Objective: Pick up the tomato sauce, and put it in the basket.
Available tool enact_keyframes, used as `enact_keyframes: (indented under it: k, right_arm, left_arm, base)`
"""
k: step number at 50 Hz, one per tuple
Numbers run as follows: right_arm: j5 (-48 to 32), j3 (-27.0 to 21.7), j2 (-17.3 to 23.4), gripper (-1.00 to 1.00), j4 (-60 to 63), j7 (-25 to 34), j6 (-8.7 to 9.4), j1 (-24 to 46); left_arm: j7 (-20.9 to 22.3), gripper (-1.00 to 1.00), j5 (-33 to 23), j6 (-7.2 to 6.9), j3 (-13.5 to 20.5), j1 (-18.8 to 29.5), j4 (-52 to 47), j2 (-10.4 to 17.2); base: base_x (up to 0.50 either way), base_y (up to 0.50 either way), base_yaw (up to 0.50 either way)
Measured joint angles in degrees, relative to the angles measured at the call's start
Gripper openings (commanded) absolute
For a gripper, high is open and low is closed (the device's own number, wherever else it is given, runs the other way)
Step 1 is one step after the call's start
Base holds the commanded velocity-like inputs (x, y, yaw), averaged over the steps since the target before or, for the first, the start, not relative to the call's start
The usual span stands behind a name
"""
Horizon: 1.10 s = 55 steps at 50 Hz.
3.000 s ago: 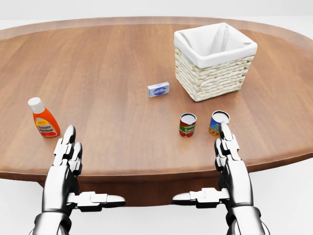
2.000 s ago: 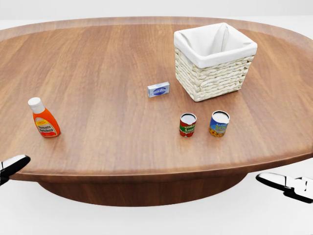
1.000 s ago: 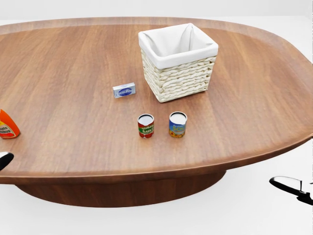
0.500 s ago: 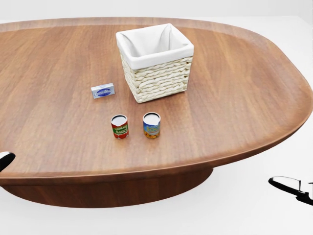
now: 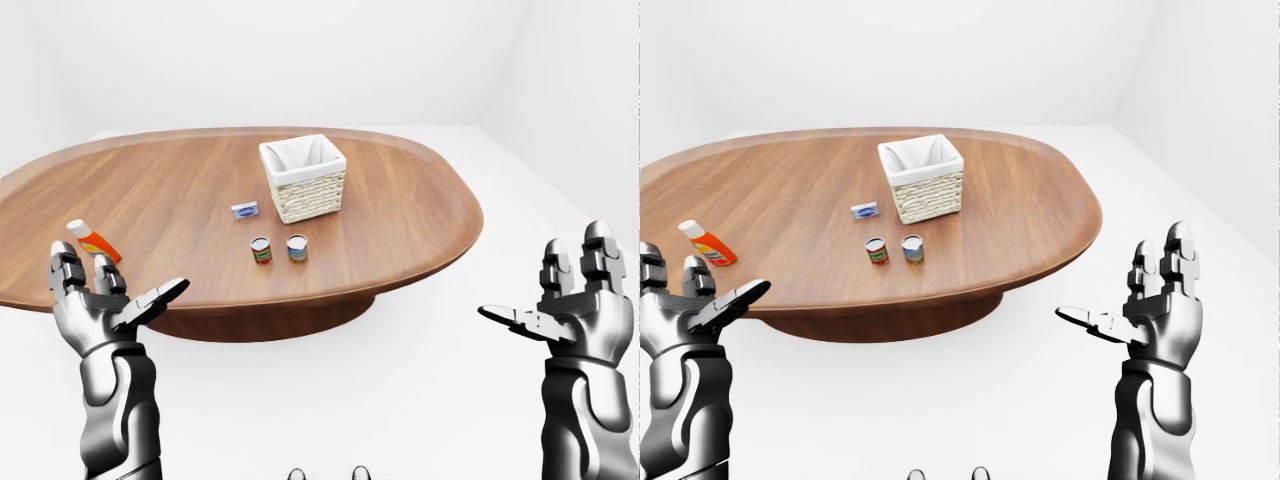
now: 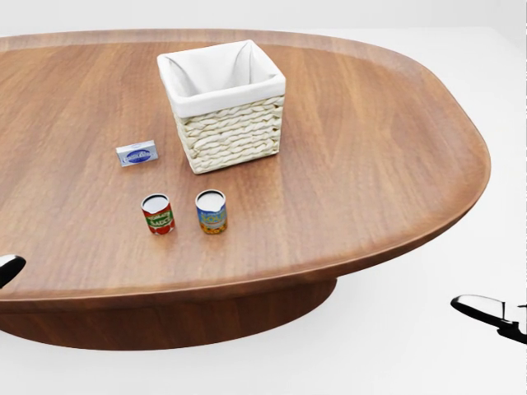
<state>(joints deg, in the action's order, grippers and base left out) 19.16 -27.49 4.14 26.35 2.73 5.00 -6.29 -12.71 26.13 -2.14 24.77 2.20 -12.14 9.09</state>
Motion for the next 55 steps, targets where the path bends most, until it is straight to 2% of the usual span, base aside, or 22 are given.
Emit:
enact_keyframes:
  k: [14,55]
  right_arm:
    - [-1.0,0.6,0.0,1.00,-0.5,0.1,0.00,0.0]
    - [-1.6,1.2,0.0,1.00,-0.8,0.7,0.00,0.1]
  left_arm:
    - [0.2,1.00,-0.1,0.34,-0.2,0.0,0.4,-0.1]
    - [0.2,1.00,-0.1,0.23,-0.3,-0.1,0.2,-0.2]
  base:
    - [0.02,0.00,0.00]
    - [0.32,0.00,0.00]
